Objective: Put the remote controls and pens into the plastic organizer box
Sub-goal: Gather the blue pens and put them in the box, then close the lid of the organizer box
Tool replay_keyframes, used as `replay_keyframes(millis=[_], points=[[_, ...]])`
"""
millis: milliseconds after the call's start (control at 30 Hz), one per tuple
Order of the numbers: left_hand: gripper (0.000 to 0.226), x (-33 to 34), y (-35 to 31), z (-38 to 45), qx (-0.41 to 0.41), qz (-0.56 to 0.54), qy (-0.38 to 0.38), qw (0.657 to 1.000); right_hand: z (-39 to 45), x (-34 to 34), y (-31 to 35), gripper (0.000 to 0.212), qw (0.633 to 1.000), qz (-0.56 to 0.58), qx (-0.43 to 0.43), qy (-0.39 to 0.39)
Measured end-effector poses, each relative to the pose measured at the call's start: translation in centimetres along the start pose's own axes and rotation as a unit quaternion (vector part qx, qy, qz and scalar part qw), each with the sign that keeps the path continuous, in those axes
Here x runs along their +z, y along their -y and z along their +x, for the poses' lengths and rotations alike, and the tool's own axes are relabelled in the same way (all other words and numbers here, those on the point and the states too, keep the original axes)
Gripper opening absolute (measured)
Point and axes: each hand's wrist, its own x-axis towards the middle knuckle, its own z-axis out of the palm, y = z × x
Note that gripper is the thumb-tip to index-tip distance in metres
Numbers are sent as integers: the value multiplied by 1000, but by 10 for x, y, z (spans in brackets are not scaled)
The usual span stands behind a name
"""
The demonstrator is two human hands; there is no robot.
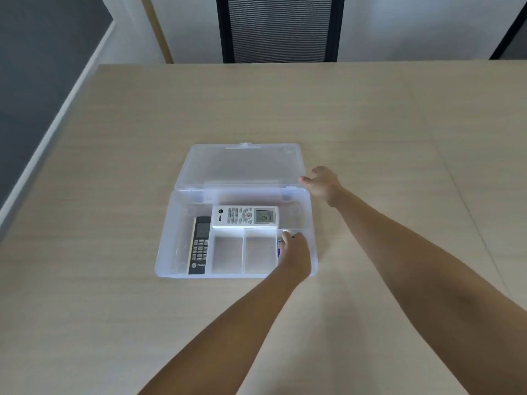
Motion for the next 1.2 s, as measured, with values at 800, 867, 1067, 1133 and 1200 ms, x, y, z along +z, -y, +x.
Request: replay_keyframes(millis=[800, 867, 1067, 1133, 1200], points=[[157, -42, 209, -79, -170, -27, -148, 974, -46, -31, 56, 65, 919, 392, -2, 41], [149, -52, 212, -81, -146, -139, -126, 971, -76, -43, 54, 74, 814, 565, 18, 137], [113, -94, 241, -109, -100, -729, -131, 664, -159, -15, 6, 19, 862, 492, 40, 112], [101, -93, 242, -113, -90, -709, -135, 686, -171, 9, -11, 22, 910, 409, 51, 41], [100, -88, 235, -116, -102, -643, -145, 745, -171, 30, -27, 31, 954, 294, 44, -21]])
